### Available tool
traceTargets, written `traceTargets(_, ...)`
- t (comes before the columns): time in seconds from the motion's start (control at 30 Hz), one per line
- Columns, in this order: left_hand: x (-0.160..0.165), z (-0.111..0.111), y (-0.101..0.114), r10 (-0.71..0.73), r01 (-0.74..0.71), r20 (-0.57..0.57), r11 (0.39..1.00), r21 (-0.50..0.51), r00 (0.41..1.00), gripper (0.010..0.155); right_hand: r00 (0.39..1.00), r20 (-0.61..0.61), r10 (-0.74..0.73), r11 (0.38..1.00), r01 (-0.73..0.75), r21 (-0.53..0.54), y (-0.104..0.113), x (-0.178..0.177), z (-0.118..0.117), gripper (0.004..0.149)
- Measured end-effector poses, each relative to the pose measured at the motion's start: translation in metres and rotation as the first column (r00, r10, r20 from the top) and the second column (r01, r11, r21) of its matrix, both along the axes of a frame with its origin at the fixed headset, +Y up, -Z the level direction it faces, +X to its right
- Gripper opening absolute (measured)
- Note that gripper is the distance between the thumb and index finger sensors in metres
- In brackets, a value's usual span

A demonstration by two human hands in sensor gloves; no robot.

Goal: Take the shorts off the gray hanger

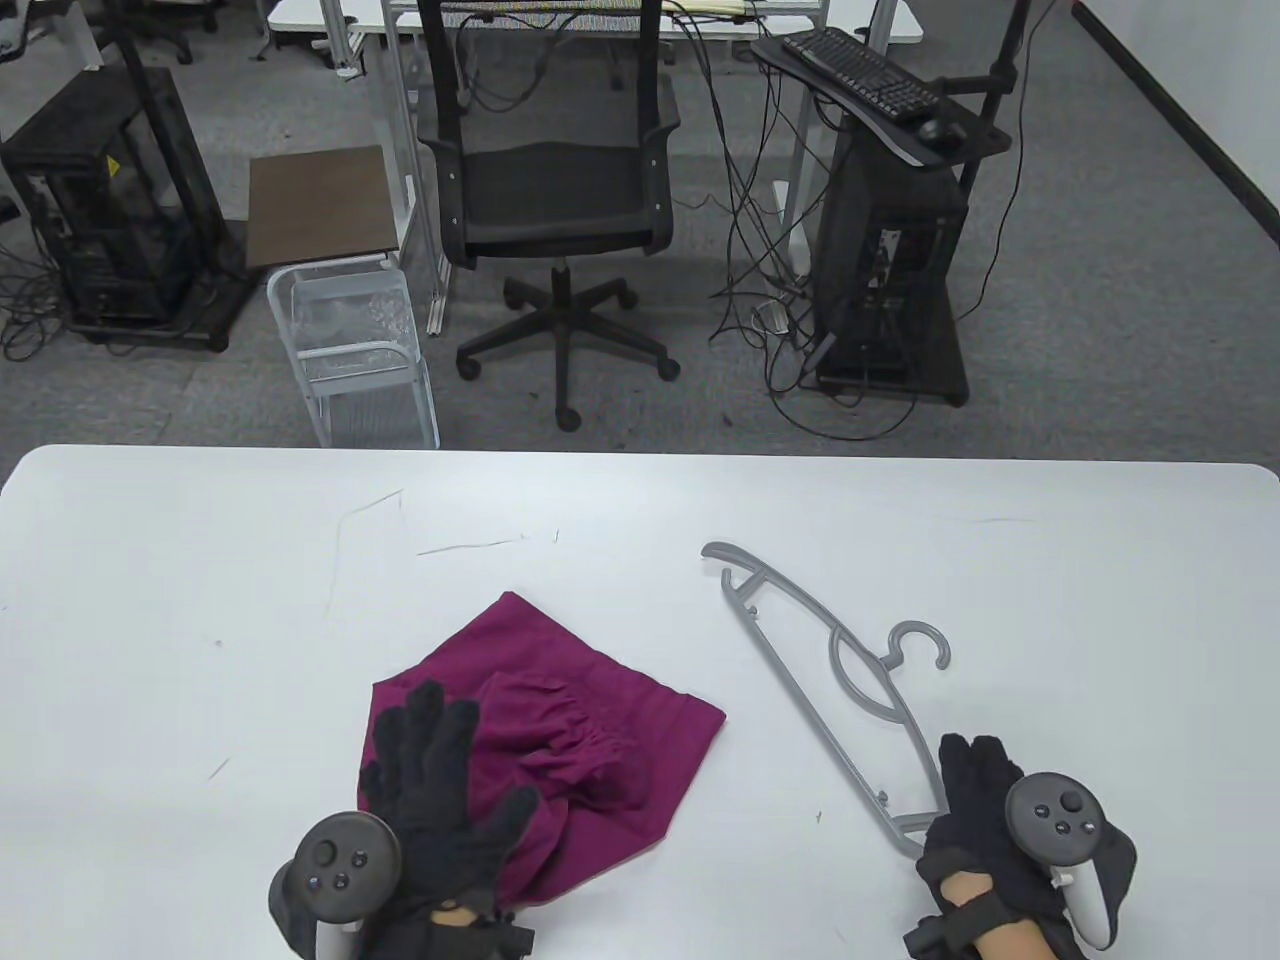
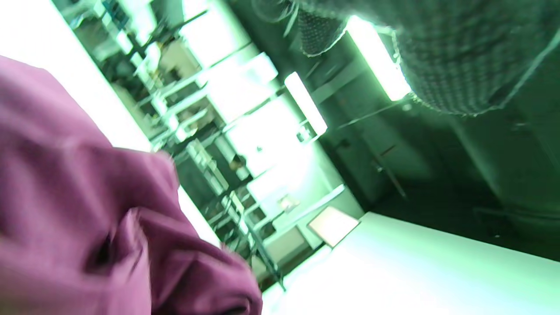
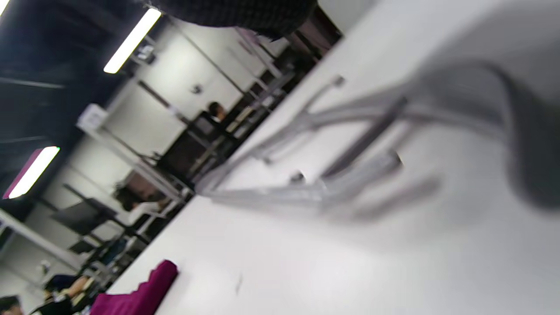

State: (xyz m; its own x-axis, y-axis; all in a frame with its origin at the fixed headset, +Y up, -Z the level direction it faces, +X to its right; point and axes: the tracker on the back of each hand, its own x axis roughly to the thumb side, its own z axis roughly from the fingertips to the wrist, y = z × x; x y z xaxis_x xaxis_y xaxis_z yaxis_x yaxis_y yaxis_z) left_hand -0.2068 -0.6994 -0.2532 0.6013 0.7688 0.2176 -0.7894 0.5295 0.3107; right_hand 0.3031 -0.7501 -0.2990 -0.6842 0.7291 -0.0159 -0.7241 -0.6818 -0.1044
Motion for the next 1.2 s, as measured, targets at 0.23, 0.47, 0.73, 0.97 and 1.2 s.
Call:
traceTargets(0.23, 0.012, 0.005, 0.014, -0.292, 0.291, 0.001, 0.953, 0.078, 0.956, 0.092, 0.961, -0.215, 0.172, 0.959, -0.114, 0.258, 0.028, -0.011, 0.006, 0.063)
traceTargets(0.47, 0.046, -0.006, 0.003, -0.547, 0.559, 0.205, 0.829, 0.001, 0.812, 0.099, 0.888, -0.354, 0.294, 0.939, -0.200, 0.279, 0.024, -0.038, 0.008, 0.063)
traceTargets(0.73, 0.067, -0.015, -0.019, -0.633, 0.733, 0.416, 0.665, -0.140, 0.653, 0.109, 0.821, -0.442, 0.362, 0.928, -0.271, 0.255, 0.014, -0.061, 0.011, 0.063)
traceTargets(0.97, 0.069, -0.015, -0.021, -0.635, 0.744, 0.426, 0.650, -0.156, 0.645, 0.109, 0.799, -0.474, 0.370, 0.927, -0.285, 0.245, 0.012, -0.067, 0.012, 0.063)
traceTargets(1.2, 0.063, -0.019, -0.022, -0.600, 0.711, 0.421, 0.679, -0.182, 0.681, 0.109, 0.818, -0.469, 0.333, 0.940, -0.253, 0.228, 0.013, -0.061, 0.010, 0.063)
